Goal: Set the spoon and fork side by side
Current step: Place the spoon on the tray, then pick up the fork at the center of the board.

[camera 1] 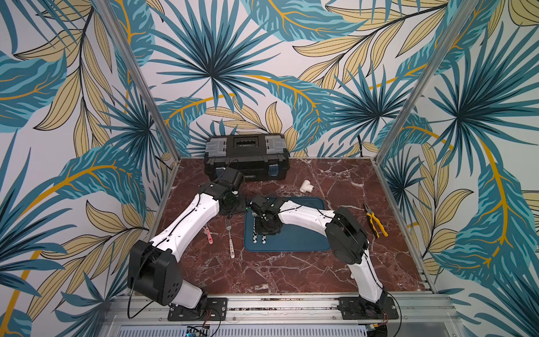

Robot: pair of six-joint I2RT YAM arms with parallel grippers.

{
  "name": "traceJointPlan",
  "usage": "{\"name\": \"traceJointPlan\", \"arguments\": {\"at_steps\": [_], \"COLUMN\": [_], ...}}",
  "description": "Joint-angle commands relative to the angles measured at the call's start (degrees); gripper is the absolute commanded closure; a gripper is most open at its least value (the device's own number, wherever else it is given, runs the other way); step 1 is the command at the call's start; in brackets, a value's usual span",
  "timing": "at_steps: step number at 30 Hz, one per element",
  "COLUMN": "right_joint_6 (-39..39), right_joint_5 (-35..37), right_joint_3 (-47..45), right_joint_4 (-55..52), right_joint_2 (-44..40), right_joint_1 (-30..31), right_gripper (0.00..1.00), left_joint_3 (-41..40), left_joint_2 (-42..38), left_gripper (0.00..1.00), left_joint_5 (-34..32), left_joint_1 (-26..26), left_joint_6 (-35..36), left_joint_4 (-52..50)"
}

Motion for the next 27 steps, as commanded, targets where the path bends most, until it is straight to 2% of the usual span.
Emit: {"name": "traceJointPlan", "arguments": {"at_steps": [1, 7, 11, 14, 17, 21, 27], "right_joint_6": [-1.45, -2.77, -4.48, -5.13, -4.53, -4.62, -5.15], "right_joint_5": [2.72, 6.14, 9.76, 12.95, 14.71, 16.11, 17.25], "right_joint_3": [1.53, 1.24, -1.08, -8.04, -19.56, -33.01, -39.49], "right_joint_4": [-0.79, -1.00, -2.21, -4.09, -4.09, -4.16, -6.06], "right_joint_2": [-4.87, -11.44, -18.43, -25.02, -32.78, -42.19, -47.13], "right_joint_1": [1.03, 0.46, -0.79, -4.08, -10.70, -17.77, -20.49], "right_gripper": [0.66, 0.63, 0.63, 0.63, 0.63, 0.63, 0.63], "left_joint_3": [-1.10, -1.27, -4.86, -9.70, -15.62, -20.30, -22.17], "left_joint_2": [-0.54, -1.97, -2.92, -3.49, -3.37, -1.51, 0.59], "left_gripper": [0.41, 0.41, 0.42, 0.44, 0.47, 0.52, 0.52], "left_joint_5": [-0.20, -4.92, -7.46, -6.02, -0.22, 3.25, 4.31], "left_joint_1": [0.15, 0.31, 1.55, 3.55, 4.65, 4.67, 4.67], "left_joint_6": [0.03, -2.80, -6.17, -7.88, -9.09, -10.25, -10.10], "left_joint_4": [-0.16, -2.25, -3.48, -3.08, -0.23, 1.48, 4.29]}}
